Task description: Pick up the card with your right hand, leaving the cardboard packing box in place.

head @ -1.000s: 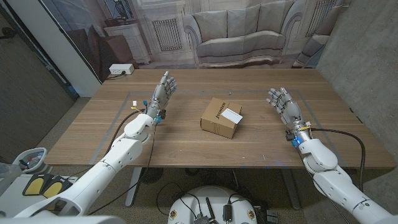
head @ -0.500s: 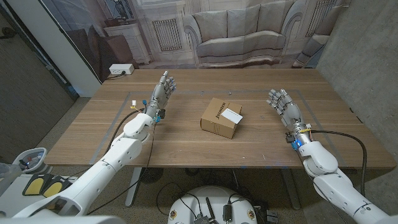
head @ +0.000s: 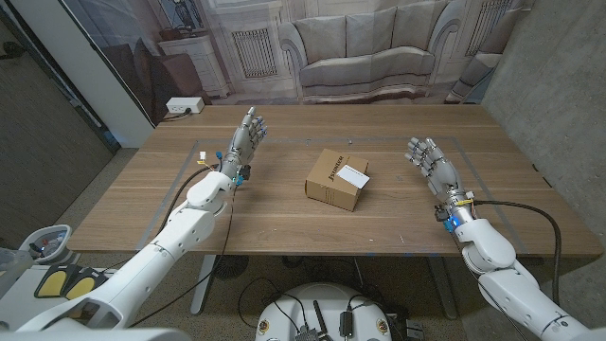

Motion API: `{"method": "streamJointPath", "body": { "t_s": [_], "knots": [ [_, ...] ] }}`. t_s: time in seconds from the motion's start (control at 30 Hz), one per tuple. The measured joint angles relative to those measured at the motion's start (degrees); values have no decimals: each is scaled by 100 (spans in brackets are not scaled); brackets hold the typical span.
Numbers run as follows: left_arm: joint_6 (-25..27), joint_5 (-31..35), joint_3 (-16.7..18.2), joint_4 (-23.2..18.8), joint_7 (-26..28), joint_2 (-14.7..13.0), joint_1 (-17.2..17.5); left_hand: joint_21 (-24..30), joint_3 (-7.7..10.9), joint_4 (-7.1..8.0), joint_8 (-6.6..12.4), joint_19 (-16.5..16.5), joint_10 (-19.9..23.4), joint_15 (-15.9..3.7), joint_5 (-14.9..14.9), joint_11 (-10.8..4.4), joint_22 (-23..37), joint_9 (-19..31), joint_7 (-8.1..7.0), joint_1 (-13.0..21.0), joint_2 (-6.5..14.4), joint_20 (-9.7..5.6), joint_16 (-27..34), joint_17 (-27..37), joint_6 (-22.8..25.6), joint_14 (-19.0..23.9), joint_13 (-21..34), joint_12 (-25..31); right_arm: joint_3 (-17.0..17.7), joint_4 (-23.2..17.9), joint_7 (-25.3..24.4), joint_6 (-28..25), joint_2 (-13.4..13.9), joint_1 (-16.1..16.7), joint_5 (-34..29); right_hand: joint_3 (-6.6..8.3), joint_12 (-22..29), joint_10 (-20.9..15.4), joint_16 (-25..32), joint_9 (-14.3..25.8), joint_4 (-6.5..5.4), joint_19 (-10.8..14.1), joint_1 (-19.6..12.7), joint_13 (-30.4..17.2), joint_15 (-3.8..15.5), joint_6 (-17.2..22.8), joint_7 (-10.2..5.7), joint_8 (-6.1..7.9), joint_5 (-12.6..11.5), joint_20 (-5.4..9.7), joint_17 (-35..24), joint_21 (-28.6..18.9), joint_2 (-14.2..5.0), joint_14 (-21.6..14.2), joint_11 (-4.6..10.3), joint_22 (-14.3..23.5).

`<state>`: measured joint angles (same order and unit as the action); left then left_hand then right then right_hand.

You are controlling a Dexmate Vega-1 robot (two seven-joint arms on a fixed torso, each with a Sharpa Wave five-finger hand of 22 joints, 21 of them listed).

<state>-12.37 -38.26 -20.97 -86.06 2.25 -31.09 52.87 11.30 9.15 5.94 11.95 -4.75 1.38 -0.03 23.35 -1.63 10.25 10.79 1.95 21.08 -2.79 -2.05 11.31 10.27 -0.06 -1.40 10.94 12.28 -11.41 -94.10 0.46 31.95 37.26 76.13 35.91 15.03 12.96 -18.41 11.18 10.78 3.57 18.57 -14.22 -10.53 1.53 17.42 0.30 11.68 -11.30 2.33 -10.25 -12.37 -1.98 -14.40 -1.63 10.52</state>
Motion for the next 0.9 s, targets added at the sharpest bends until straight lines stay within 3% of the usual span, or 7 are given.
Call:
{"method": "streamJointPath", "body": {
  "t_s": [0.47, 0.9],
  "knots": [
    [105, 66, 2, -164, 83, -82, 16, 0, -16, 16, 0, 0, 0, 0, 0, 0, 0, 0, 0, -1, -1, 0, -44, 0, 0, 0, 0, 1, 58, -68, -76, 239, 23, 217, -190, 24, 0, -63, 0, 0, 23, 63, 0, 0, 8, 21, 22, 0, 0, 0, 0, 0, 0, -46, 0, 0],
    [205, 115, -35, -300, 137, -122, 15, 0, -17, 15, 0, 0, 0, 0, 0, 0, 0, 0, 0, -1, -1, 0, -44, 0, 0, 0, 0, 1, 212, -217, -218, 417, 37, 619, -363, 7, 0, -114, 0, 0, 39, 62, -23, 0, 34, 83, 0, 0, 0, 0, 0, 0, -23, -72, 11, 0]
  ]
}}
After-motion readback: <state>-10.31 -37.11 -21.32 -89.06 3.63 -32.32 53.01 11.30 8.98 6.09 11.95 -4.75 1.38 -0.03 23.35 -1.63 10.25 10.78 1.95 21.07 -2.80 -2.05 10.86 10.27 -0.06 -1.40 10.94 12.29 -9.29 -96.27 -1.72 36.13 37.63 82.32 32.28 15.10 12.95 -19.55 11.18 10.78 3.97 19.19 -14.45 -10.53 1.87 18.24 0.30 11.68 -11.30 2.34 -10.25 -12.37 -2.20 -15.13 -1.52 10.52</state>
